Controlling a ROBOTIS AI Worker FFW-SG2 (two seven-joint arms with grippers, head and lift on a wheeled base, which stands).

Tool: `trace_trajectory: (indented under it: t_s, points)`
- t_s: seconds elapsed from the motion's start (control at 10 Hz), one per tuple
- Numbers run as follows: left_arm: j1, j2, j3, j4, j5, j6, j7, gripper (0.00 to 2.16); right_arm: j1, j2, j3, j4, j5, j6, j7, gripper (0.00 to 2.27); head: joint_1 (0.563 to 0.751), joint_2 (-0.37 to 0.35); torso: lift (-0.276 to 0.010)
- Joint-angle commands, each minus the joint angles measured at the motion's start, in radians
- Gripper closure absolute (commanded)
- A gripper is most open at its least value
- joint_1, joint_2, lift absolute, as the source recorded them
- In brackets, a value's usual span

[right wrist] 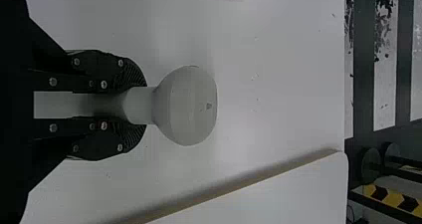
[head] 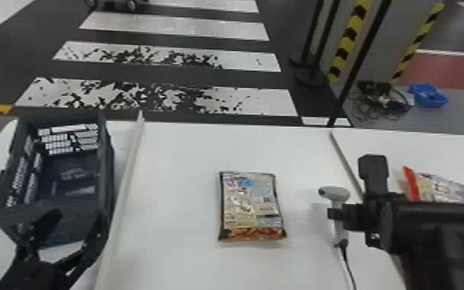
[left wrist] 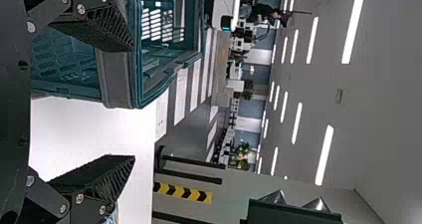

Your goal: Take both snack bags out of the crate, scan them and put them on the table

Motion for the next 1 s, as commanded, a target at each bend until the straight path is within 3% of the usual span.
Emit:
trace_trajectory:
  t_s: [0.0, 0.5, 0.6, 0.8, 0.9]
  points:
    - [0.000, 0.001, 0.001, 0.000, 0.000, 0.000, 0.000, 0.25, -0.006, -0.008, 0.013, 0.007, 0.011, 0.004, 0.002, 2.16, 0.695, -0.116, -0.092]
    - [0.000, 0.001, 0.001, 0.000, 0.000, -0.003, 0.000, 0.25, -0.041, -0.020, 0.046, 0.057, 0.040, 0.029, 0.023, 2.21, 0.695, -0.111, -0.092]
    - [0.000, 0.001, 0.001, 0.000, 0.000, 0.000, -0.002, 0.25, -0.041, -0.020, 0.049, 0.057, 0.036, 0.029, 0.023, 1.82, 0.695, -0.111, -0.092]
    - [0.002, 0.001, 0.001, 0.000, 0.000, 0.000, -0.002, 0.25, -0.037, -0.018, 0.058, 0.052, 0.036, 0.026, 0.018, 0.05, 0.695, -0.108, -0.092]
    - [0.002, 0.001, 0.001, 0.000, 0.002, 0.000, 0.000, 0.25, -0.037, -0.018, 0.058, 0.049, 0.040, 0.026, 0.009, 0.01, 0.695, -0.106, -0.092]
